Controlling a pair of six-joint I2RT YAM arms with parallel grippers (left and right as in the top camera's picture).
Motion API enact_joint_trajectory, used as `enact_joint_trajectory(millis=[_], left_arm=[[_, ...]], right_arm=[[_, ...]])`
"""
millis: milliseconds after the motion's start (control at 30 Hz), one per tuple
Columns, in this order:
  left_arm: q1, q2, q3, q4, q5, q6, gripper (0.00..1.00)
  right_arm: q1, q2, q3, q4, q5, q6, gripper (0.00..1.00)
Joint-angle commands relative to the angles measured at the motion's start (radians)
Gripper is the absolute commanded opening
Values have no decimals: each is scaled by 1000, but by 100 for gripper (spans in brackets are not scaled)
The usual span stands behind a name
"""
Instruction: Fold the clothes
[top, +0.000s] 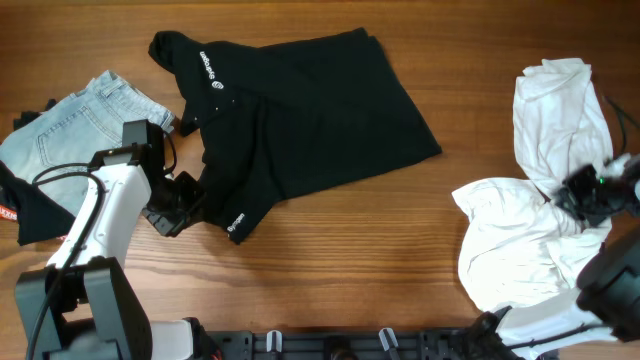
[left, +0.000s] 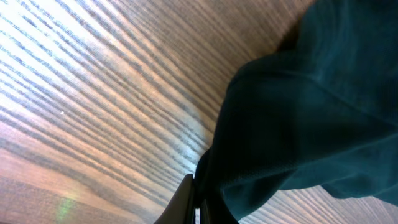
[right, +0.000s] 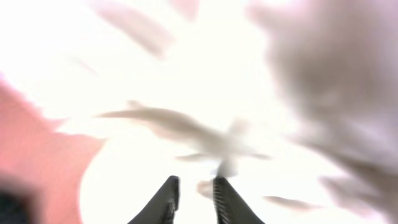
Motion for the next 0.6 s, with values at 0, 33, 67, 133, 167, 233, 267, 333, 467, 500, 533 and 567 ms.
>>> enact_joint_trajectory(millis=[0,33,67,133,167,233,267,333,467,500,533,567], left_arm=[[2,-14,-6,29,29,15,5],[2,-14,-6,36,33,15,5],[2,-14,-6,43,32,15,5],[2,-14,-6,44,32,15,5],[2,-14,-6,44,32,16,5],[2,-14,-6,43,32,16,5],[2,-14,-6,44,32,16,5],[2,-14,-6,45,32,16,6],[2,-14,-6,43,32,16,6],[2,-14,-6,44,32,16,6],[2,-14,-6,44,32,16,6],[2,-14,-6,44,32,16,6]], right_arm=[[142,-93,31,3,-235,-161,54],[194,-91,26,3,-236,-163,63],[270,-85,18,7,-227,-163,67],[373,-71,2,29,-174,-115,68],[413,-62,-4,42,-143,-80,69],[505,-32,-21,78,-119,-11,73],[559,-14,-32,105,-118,28,73],[628,9,-40,152,-110,79,74],[709,47,-41,229,-27,230,79],[724,64,-41,250,-26,253,79],[729,74,-41,258,-18,270,79],[737,92,-41,269,3,302,79]])
